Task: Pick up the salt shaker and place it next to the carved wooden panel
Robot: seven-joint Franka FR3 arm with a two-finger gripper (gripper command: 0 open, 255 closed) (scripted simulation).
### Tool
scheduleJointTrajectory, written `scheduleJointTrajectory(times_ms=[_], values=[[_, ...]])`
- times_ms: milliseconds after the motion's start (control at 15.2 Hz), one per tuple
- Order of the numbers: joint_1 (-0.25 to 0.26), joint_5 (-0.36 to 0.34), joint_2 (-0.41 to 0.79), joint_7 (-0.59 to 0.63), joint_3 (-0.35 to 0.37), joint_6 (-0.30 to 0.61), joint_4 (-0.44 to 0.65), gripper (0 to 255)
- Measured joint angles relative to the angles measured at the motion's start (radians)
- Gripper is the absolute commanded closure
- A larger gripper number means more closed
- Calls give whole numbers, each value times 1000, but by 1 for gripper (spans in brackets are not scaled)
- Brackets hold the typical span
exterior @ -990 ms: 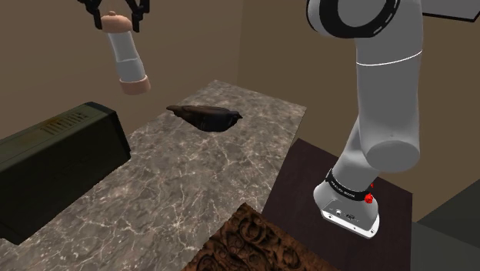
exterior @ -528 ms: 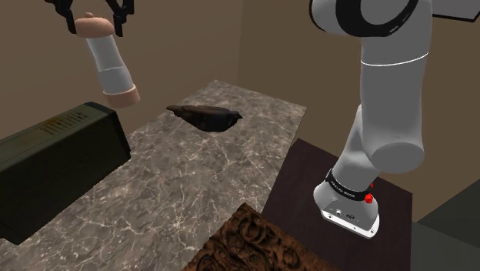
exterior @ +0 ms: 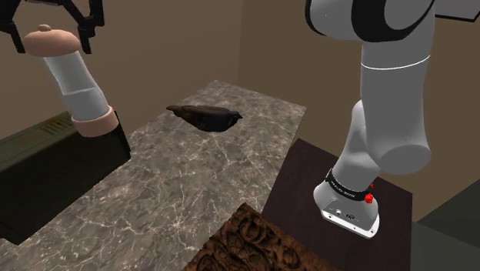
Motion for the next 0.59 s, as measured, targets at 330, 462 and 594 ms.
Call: scheduleJointTrajectory(times_ms=[330,462,594], values=[[124,-55,95,104,13,-51,148,255],[143,-58,86,131,18,-32,121,255],[147,-58,79,141,20,-7,90,255]])
